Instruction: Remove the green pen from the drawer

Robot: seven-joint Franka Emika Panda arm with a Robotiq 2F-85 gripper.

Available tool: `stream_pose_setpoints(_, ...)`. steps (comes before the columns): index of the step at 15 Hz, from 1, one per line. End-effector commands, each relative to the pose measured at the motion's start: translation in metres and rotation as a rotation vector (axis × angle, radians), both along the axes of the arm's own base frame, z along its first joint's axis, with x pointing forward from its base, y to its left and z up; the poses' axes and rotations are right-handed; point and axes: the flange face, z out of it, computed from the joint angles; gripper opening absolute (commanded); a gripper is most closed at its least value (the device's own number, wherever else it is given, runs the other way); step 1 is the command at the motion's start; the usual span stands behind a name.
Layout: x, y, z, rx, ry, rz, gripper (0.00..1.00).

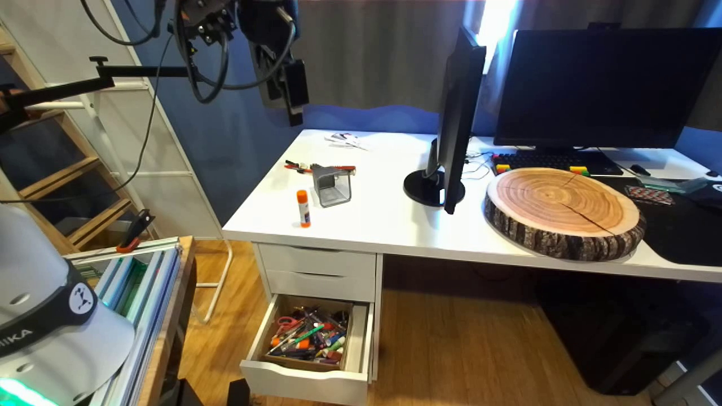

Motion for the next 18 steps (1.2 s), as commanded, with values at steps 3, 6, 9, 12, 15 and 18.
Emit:
stream_pose_setpoints(3,0.047,-0.001,-0.077,0.076,0.202,0.135,1.0)
stream_pose_setpoints(6,0.061,0.005,-0.131,0.127,0.293,0.223,1.0)
stream_pose_setpoints(9,0.067,0.011,-0.185,0.133,0.387,0.195,1.0)
stream_pose_setpoints(12,0.07,0.022,-0.234,0.142,0.467,0.209,1.0)
stream_pose_setpoints(15,0.073,0.031,-0.278,0.112,0.466,0.197,1.0)
stream_pose_setpoints(18,0.067,0.027,-0.281,0.093,0.463,0.192,1.0)
